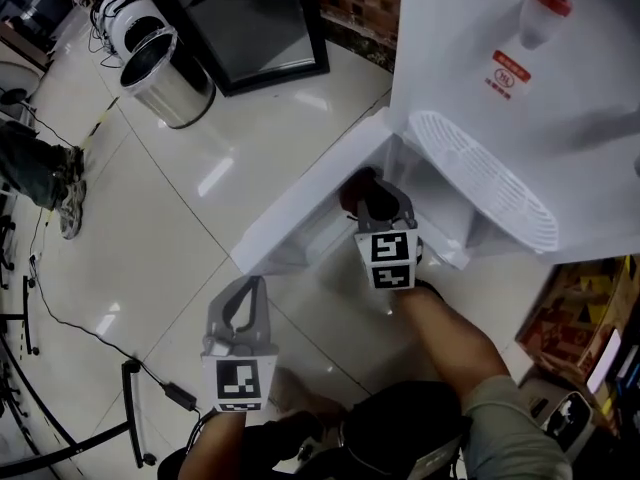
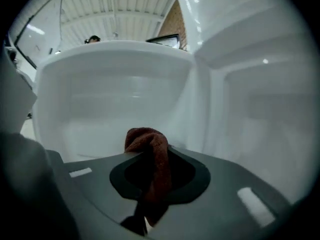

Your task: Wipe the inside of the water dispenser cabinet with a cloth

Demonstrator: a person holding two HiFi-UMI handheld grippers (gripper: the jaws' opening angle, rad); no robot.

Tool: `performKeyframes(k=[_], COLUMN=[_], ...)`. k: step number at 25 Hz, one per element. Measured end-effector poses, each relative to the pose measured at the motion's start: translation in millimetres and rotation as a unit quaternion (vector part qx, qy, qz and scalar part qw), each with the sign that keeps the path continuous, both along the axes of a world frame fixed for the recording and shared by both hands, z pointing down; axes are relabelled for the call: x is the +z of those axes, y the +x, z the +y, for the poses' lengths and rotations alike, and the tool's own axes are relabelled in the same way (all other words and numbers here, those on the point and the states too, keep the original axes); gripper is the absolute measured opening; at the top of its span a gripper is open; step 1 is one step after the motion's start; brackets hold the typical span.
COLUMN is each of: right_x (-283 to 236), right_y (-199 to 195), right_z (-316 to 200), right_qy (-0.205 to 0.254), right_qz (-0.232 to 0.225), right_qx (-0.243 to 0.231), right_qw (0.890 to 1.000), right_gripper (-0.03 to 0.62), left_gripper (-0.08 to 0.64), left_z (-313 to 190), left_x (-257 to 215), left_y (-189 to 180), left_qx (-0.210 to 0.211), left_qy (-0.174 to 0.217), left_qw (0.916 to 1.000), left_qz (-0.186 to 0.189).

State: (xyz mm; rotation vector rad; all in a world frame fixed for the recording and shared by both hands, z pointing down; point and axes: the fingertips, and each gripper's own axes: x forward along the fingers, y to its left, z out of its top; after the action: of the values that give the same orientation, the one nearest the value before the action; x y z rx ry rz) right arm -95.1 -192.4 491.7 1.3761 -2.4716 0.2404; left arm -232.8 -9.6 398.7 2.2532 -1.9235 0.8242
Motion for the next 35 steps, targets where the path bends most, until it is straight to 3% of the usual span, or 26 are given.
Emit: performKeyframes(k=[3,6,7,9,12,14,16,19,21,25,27,29,31,35], right_x=[2,-7,-12,-15,11,37,55,68,71,64,55,45,42,75], right_y=[28,31,24,-7,-71,-101,-110,-84,-53,15,25,9,-26,-100], right_z=[-15,-4,8,50,130,153,139,85,50,2,1,23,67,162], right_qy=[0.014,0.025,0.031,0.047,0.024,0.006,0.002,0.0,0.0,-0.009,-0.006,0.01,0.026,0.005], right_qz=[0.022,0.001,-0.014,-0.019,0.004,0.014,0.029,0.058,0.072,0.067,0.046,0.031,0.033,0.051], right_qx=[0.041,0.034,0.006,-0.102,-0.274,-0.317,-0.288,-0.176,-0.102,0.029,0.033,-0.026,-0.13,-0.311], right_qw=[0.999,0.999,0.999,0.993,0.962,0.948,0.957,0.983,0.992,0.997,0.998,0.999,0.991,0.949], right_gripper=[0.069,0.069,0.069,0.069,0.071,0.072,0.071,0.071,0.071,0.071,0.071,0.071,0.071,0.071], left_gripper=[0.0,0.0,0.0,0.0,0.0,0.0,0.0,0.0,0.0,0.0,0.0,0.0,0.0,0.0], left_z=[0,-3,-4,-4,-4,-5,-5,-5,-5,-6,-7,-7,-7,-6], left_x=[-1,-3,-2,-2,-4,-3,-2,-3,-3,-4,-4,-4,-4,-4], left_y=[1,0,0,0,-2,-2,-1,0,-1,-3,-4,-4,-4,-3], left_qx=[-0.012,-0.018,-0.016,-0.017,-0.029,-0.029,-0.026,-0.02,-0.022,-0.029,-0.029,-0.03,-0.033,-0.029], left_qy=[-0.002,-0.004,-0.003,-0.002,-0.003,-0.004,-0.006,-0.004,-0.003,0.002,0.002,0.001,0.002,0.0], left_qw=[0.9998,0.9997,0.9997,0.9997,0.9991,0.9992,0.9993,0.9996,0.9995,0.999,0.999,0.9989,0.9987,0.9989], left_qz=[0.014,0.019,0.017,0.02,0.03,0.027,0.024,0.021,0.025,0.035,0.035,0.036,0.039,0.037])
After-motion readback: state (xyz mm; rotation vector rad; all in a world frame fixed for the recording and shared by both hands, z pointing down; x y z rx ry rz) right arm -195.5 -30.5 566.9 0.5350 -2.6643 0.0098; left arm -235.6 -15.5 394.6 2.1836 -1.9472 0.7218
